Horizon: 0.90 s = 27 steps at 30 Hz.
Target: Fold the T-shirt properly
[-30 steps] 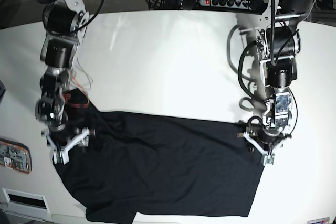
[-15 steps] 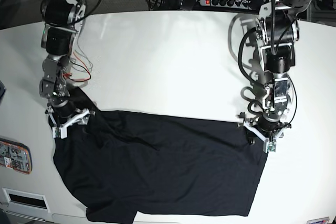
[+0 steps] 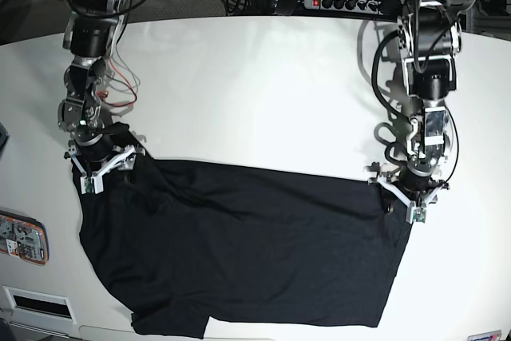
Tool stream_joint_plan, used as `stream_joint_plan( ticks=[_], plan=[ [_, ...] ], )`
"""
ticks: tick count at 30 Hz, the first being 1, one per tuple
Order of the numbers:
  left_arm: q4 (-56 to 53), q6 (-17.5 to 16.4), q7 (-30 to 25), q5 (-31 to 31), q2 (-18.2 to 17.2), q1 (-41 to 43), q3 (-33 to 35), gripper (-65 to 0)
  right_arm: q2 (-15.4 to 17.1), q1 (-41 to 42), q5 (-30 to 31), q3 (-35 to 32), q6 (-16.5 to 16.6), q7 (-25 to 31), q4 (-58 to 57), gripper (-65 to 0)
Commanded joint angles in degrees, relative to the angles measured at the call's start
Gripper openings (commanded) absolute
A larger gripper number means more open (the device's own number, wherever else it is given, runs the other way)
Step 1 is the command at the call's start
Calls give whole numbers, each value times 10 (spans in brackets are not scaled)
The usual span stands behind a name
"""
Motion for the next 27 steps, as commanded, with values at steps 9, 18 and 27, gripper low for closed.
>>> stream_joint_plan(
  ticks=[9,18,27],
  plan=[
    [227,6,194,1,11,155,-24,-333,6,-67,-11,1,4,-57,51,-220],
    [320,6,229,-5,-3,253,-26,-333,6,-131,-10,5,4,-53,99,-220],
    [391,6,231,-3,-5,220,-27,-333,6,-130,-10,2,5,-58,93,-220]
  ],
)
